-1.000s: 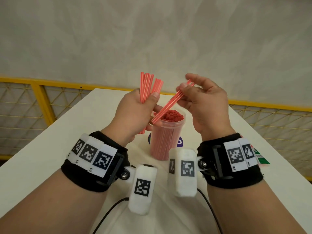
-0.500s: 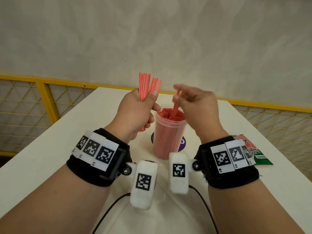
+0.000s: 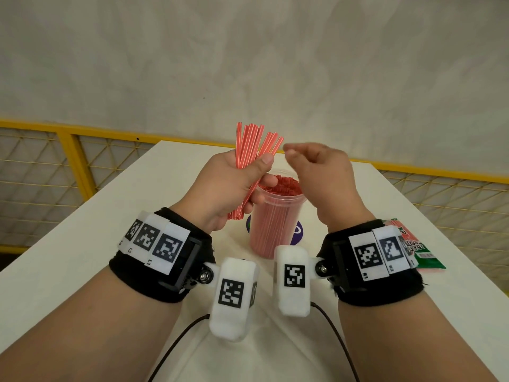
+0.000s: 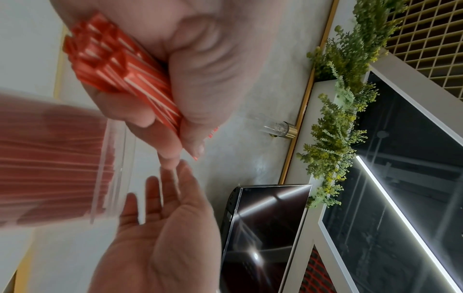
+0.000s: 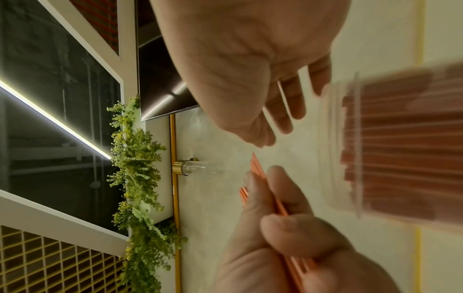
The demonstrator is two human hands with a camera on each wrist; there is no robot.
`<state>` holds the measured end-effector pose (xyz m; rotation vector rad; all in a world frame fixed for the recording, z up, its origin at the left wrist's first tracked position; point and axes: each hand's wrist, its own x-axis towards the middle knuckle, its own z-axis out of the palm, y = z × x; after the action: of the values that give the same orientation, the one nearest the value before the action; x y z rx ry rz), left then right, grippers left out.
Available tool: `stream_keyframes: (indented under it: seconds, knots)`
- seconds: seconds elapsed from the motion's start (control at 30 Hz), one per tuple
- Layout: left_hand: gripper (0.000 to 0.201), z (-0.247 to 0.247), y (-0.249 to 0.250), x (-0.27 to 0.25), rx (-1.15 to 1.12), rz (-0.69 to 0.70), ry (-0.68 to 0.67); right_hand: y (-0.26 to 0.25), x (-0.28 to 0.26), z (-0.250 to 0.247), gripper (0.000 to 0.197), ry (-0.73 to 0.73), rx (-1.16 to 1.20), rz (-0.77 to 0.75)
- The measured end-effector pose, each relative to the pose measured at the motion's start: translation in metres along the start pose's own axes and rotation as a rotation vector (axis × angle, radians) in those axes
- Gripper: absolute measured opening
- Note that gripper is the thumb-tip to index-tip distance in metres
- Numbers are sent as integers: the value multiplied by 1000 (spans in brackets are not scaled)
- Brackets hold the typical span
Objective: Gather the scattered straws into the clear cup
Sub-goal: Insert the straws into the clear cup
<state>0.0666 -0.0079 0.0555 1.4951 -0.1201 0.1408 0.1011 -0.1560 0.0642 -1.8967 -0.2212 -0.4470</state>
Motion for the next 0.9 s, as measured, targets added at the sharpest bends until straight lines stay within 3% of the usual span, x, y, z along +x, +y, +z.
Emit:
stream_keyframes:
  seconds: [0.1, 0.37, 0.67, 0.9]
  knots:
    - [21, 1, 1, -1, -11, -5, -28, -9, -4, -3, 20, 13, 166, -47]
    - [17, 5, 1, -4, -11, 14, -94, -20, -12, -1, 33, -79, 333, -32]
    - [29, 5, 2, -4, -6, 18, -101, -19, -10, -6, 19, -34, 430, -9]
    - [23, 4, 4, -5, 89, 64, -82, -20, -10, -7, 17, -32, 537, 16]
